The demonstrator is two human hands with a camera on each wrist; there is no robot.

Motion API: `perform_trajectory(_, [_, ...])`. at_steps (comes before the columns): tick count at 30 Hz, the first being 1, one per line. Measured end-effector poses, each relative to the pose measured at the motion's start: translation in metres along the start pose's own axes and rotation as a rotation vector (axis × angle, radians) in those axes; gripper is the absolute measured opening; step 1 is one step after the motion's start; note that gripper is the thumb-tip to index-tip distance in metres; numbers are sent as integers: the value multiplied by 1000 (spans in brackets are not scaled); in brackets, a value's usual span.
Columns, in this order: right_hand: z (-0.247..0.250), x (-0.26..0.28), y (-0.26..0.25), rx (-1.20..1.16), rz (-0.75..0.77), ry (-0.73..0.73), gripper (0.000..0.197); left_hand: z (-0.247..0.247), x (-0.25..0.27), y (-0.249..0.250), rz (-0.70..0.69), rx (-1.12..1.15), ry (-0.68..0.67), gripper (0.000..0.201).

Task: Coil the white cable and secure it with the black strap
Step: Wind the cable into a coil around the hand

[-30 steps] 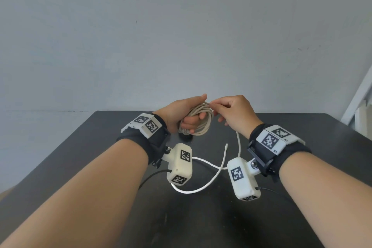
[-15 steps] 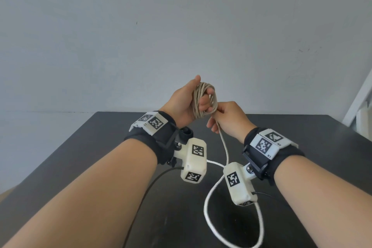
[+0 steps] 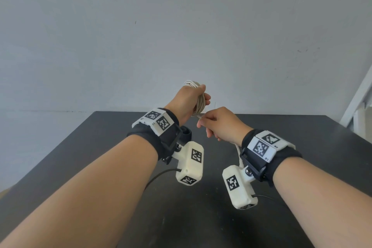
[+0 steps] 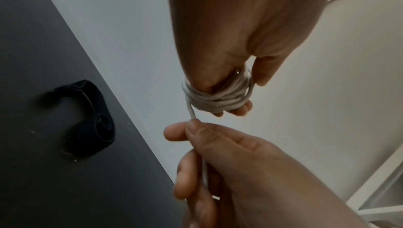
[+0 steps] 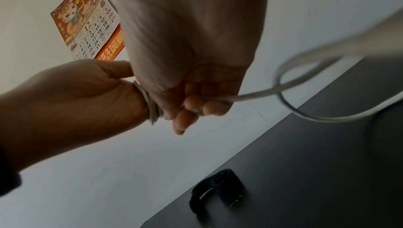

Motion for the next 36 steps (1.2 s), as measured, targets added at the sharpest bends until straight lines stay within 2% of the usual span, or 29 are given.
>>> perform_trajectory(4, [0, 0, -1, 34, 38, 7, 26, 2, -7, -6, -64, -107, 82, 32])
perform_trajectory(8, [0, 1, -1, 57, 43, -5, 21, 2, -10, -10, -92, -291, 105, 34])
perform_trajectory(11, [-1, 2, 0, 74, 60, -8, 17, 2, -10, -14, -51, -464, 89, 36])
perform_trajectory(15, [0, 3, -2, 59, 82, 18, 10, 8, -8, -19, -64, -673, 77, 38])
perform_trajectory(17, [1, 2, -2, 38, 95, 46, 13, 8, -8, -22, -16, -735, -5, 39])
perform_trajectory(20, [0, 2, -3, 14, 107, 61, 18, 7, -1, -25, 140, -735, -120, 34])
perform_trajectory(23, [2, 2, -2, 30, 133, 89, 21, 13, 2, -27, 195, -723, -194, 39])
perform_trajectory(27, [10, -1, 9, 32, 109, 187, 15, 27, -3, -33, 283, -504, -317, 33])
perform_trajectory(29, [14, -1, 17, 44, 78, 188, 13, 34, -4, -33, 229, -435, -340, 28])
perform_trajectory(32, [17, 1, 29, 114, 63, 184, 13, 43, -8, -32, 100, -415, -318, 36])
perform_trajectory(36, [16, -2, 37, 210, 70, 175, 14, 46, -6, -31, 42, -599, -447, 46])
Point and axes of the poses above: each hand's wrist, its own x-axis away from the middle knuckle, its own z-axis out of the back of the hand, y = z × x, the point moved 2 cm from there along -x, towards the middle knuckle, and after that the axes turned 15 degrees about y, right-handed, at the moved point
